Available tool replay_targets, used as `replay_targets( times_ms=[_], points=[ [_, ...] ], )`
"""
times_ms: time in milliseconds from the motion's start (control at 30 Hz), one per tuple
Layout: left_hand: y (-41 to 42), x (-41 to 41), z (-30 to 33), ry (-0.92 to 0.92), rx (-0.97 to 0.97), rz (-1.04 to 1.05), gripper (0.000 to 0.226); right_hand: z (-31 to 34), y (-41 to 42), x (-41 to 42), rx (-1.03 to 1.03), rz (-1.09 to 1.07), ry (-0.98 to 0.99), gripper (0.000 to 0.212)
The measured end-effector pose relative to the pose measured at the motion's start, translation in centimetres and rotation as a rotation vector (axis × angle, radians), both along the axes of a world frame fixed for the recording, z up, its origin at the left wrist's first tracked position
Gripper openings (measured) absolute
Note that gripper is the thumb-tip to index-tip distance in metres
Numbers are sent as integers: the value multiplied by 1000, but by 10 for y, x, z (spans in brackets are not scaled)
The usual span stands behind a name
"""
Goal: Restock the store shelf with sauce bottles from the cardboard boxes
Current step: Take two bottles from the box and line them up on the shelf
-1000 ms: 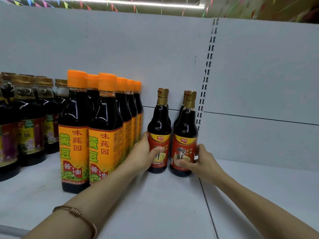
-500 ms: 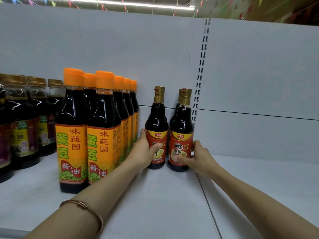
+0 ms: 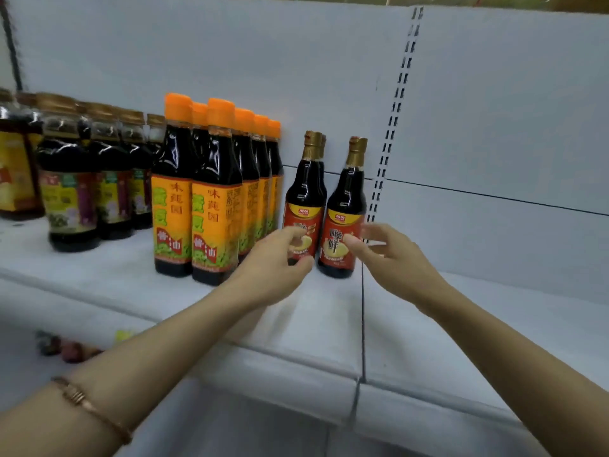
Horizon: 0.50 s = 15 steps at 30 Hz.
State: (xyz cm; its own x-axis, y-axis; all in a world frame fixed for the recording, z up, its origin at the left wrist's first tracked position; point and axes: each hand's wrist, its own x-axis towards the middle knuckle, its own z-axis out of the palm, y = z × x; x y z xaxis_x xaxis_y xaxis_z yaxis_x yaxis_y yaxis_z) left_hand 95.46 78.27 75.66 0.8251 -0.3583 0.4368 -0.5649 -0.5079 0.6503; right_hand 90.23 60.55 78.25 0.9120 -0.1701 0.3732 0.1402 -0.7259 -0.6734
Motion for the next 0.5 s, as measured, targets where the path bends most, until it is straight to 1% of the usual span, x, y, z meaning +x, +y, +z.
replay_targets(
  times_ms=[100, 167, 233, 267, 333, 433, 500],
  points=[
    [16, -52, -9, -125, -162, 28, 29, -3, 10, -44, 32, 198, -39, 36],
    [32, -89, -24, -196, -231, 73, 22, -12, 19, -68, 71, 385, -10, 30],
    [49, -123, -44, -181, -251, 150, 19, -26, 35, -87, 95, 548, 21, 29],
    [58, -138, -52, -159, -237, 196, 20, -33, 45, -93, 114, 609, 32, 28],
    [79, -165, -62, -126, -150, 287, 18, -44, 69, -104, 172, 708, 81, 25],
    [115, -213, -63, -82, -49, 438, 12, -59, 103, -115, 164, 854, 142, 21],
    [139, -251, -63, -35, -6, 521, 13, -65, 125, -124, 170, 948, 144, 24]
  ],
)
